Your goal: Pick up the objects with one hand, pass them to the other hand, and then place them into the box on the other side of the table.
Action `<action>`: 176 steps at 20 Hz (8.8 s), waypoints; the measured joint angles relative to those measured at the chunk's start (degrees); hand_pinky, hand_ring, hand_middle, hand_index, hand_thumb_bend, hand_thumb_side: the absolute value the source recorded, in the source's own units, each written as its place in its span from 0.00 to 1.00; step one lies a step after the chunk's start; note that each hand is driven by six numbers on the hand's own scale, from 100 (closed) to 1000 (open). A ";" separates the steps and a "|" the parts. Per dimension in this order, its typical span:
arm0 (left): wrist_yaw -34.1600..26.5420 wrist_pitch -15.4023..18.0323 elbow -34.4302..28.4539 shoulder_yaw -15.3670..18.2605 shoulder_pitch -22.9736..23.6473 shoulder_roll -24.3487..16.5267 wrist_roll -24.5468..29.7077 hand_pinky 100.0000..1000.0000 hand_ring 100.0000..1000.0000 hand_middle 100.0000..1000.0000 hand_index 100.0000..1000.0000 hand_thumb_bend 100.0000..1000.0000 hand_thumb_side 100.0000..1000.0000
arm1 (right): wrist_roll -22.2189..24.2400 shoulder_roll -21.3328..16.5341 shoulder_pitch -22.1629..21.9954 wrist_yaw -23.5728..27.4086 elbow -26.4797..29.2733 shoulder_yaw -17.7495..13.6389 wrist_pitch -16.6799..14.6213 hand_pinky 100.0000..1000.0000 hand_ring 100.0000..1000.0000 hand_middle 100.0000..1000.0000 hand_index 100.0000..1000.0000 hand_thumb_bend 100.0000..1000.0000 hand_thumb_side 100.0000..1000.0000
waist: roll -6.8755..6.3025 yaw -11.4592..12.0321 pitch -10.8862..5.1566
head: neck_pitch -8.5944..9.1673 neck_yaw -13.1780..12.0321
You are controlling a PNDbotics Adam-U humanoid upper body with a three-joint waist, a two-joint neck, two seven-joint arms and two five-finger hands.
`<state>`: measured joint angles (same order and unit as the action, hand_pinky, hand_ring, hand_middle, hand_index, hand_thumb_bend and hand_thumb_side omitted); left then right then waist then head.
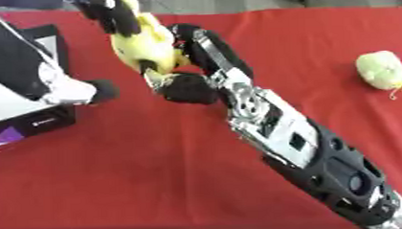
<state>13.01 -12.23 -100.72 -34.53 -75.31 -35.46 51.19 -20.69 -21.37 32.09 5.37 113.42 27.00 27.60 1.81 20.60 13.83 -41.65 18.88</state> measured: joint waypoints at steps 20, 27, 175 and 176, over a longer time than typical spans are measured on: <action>15.16 0.63 2.24 0.00 -0.18 5.13 -0.01 0.88 0.89 0.79 0.84 0.34 0.22 | 3.55 1.03 1.34 0.43 0.00 1.64 -0.87 0.64 0.48 0.40 0.38 0.00 0.00 | 0.40 -0.18 0.03 | 0.55 -0.82; 16.85 1.71 5.65 -0.27 0.29 6.08 -0.15 0.87 0.88 0.78 0.81 0.31 0.17 | 5.06 1.06 1.71 -0.08 0.00 1.88 -2.32 0.64 0.48 0.40 0.38 0.00 0.00 | 0.41 -0.31 0.16 | 0.55 -1.15; 15.17 2.24 34.80 16.93 12.26 -4.48 -25.63 0.87 0.81 0.75 0.80 0.00 0.79 | 59.52 -21.51 1.75 -26.21 0.00 -14.05 -0.59 0.93 0.91 0.91 0.93 0.10 0.50 | 0.67 -2.11 0.63 | 1.39 -7.06; 15.30 2.13 34.82 16.87 12.26 -4.48 -25.49 0.87 0.81 0.75 0.79 0.00 0.79 | 60.24 -22.18 1.74 -26.15 0.00 -14.06 -0.21 0.93 0.91 0.91 0.94 0.10 0.50 | 0.76 -2.10 0.63 | 1.23 -7.03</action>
<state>28.31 -10.11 -65.90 -17.66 -63.05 -39.93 25.71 39.55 -43.55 33.84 -20.77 113.42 12.95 27.38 2.57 18.50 14.47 -40.42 11.86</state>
